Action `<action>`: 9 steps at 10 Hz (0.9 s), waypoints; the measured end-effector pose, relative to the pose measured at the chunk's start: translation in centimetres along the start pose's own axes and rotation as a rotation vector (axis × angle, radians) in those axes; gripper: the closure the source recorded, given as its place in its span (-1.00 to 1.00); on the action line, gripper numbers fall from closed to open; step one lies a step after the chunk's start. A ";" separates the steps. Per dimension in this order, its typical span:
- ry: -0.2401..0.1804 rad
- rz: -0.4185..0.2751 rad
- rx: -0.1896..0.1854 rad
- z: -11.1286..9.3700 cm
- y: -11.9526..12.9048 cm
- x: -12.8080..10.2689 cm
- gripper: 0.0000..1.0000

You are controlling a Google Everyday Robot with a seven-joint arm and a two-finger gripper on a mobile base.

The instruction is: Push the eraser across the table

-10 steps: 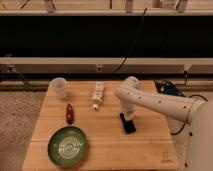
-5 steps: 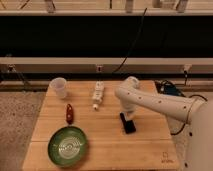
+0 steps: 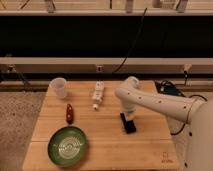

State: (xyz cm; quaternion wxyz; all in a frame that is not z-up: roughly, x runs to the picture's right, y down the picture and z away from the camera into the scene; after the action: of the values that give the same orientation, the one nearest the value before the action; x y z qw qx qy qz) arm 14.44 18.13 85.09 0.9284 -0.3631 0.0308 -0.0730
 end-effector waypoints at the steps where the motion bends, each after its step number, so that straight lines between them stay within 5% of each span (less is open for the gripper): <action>1: 0.000 0.000 0.000 0.0 0.0 0.0 1.00; 9: 0.007 -0.009 -0.002 0.1 0.1 0.2 1.00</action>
State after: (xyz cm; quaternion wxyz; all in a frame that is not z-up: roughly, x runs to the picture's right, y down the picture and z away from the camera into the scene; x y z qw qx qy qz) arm 14.67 18.25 85.13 0.9276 -0.3638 0.0326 -0.0783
